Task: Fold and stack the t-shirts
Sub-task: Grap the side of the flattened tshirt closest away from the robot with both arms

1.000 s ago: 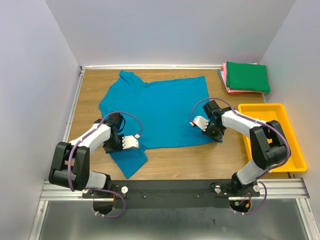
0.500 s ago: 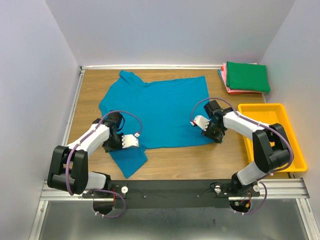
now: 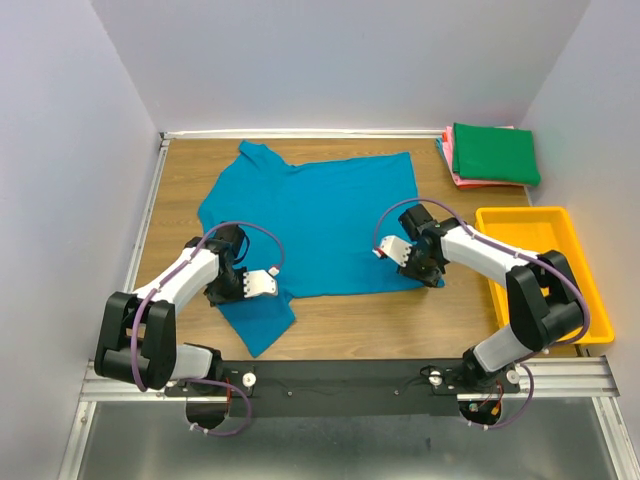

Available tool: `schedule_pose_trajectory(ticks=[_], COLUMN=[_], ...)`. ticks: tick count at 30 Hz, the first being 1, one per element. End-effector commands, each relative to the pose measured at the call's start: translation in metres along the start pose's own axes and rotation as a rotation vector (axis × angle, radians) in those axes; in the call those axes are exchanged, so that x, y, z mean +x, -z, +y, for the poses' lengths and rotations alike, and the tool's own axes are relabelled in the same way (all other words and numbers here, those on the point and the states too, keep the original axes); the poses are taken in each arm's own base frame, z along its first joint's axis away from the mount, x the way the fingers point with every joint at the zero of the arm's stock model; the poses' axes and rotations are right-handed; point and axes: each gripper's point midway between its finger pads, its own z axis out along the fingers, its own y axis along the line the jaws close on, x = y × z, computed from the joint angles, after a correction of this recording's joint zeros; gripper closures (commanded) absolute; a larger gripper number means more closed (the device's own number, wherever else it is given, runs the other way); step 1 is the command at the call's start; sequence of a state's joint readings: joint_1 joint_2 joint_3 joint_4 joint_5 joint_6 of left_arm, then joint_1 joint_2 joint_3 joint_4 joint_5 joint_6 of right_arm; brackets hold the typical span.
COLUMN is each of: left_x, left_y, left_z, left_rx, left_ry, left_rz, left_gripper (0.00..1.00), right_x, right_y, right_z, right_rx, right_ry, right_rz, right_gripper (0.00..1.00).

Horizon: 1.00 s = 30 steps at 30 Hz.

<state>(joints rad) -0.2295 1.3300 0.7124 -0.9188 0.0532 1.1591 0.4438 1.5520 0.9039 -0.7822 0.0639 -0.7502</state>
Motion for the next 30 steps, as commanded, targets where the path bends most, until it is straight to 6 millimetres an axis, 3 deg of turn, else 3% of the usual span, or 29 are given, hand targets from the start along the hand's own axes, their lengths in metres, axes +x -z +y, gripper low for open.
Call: schedule_pose_trajectory(ticks=[1, 14, 25, 30], left_x=[-0.002, 0.0, 0.0, -0.004], left_y=[0.005, 0.004, 0.004, 0.005], left_z=[-0.004, -0.006, -0.004, 0.0], left_rx=[0.011, 0.011, 0.01, 0.014], left_ry=[-0.013, -0.015, -0.018, -0.015], left_rz=[-0.014, -0.01, -0.007, -0.018], left_gripper=[1.0, 1.0, 1.0, 1.0], right_x=[0.007, 0.011, -0.009, -0.003], right_y=[-0.004, -0.025, 0.01, 0.001], right_z=[0.009, 0.001, -0.009, -0.005], right_rx=[-0.02, 0.036, 0.051, 0.024], right_ry=[0.019, 0.024, 0.01, 0.024], right_rz=[0.016, 0.037, -0.04, -0.006], right_gripper=[0.66, 0.67, 0.67, 0.67])
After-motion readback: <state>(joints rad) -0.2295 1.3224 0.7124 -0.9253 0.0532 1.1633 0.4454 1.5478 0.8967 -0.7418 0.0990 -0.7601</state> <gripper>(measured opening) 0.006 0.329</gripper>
